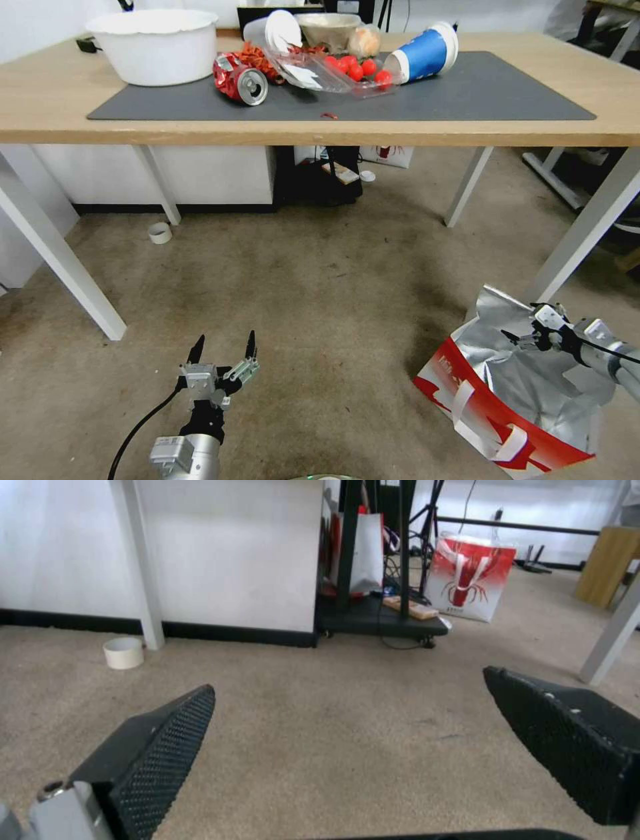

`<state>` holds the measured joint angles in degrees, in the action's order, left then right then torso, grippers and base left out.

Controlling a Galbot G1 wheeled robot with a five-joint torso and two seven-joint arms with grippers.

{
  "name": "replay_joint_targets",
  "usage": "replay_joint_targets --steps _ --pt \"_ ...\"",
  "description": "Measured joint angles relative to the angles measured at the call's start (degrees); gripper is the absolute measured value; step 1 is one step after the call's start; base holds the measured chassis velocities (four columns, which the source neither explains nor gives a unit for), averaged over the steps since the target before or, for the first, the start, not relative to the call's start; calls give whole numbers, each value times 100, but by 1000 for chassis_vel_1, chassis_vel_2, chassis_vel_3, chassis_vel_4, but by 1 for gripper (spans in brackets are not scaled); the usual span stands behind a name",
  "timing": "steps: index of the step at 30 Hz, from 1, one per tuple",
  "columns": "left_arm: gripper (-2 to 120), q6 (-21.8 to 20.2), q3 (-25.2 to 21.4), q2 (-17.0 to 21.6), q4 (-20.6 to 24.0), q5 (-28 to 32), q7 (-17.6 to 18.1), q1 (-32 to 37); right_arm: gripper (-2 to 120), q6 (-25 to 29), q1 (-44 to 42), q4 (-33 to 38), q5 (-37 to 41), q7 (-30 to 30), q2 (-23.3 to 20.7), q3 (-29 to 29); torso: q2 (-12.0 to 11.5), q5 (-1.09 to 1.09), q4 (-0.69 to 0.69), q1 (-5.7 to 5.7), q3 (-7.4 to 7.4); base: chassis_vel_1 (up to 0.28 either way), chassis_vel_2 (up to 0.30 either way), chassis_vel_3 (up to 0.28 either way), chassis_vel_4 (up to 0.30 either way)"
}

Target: Pick up the food delivery bag from the floor and place it on the table.

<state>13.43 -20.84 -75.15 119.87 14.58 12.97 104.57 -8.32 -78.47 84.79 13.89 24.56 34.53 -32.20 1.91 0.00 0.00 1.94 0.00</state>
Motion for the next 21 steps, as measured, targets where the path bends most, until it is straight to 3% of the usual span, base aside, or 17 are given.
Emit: replay_joint_targets --steps 7,10,11,21 --pt "100 -13 -9 6 -5 3 -41 -2 66 -19 -68 -34 99 -35 -3 -45 1 0 0 0 0 0 0 0 0" --pt "100 -15 -9 6 -5 5 -42 -3 63 -25 -83 -26 106 -38 1 -46 1 0 0 0 0 0 0 0 0" --pt "100 -16 -9 6 -4 8 -44 -8 51 -40 -121 19 114 -45 7 -54 1 0 -1 0 0 0 0 0 0" --pt "100 8 -17 -1 15 7 -34 24 16 -47 -293 145 137 -83 -36 -206 1 0 -1 0 0 0 0 0 0"
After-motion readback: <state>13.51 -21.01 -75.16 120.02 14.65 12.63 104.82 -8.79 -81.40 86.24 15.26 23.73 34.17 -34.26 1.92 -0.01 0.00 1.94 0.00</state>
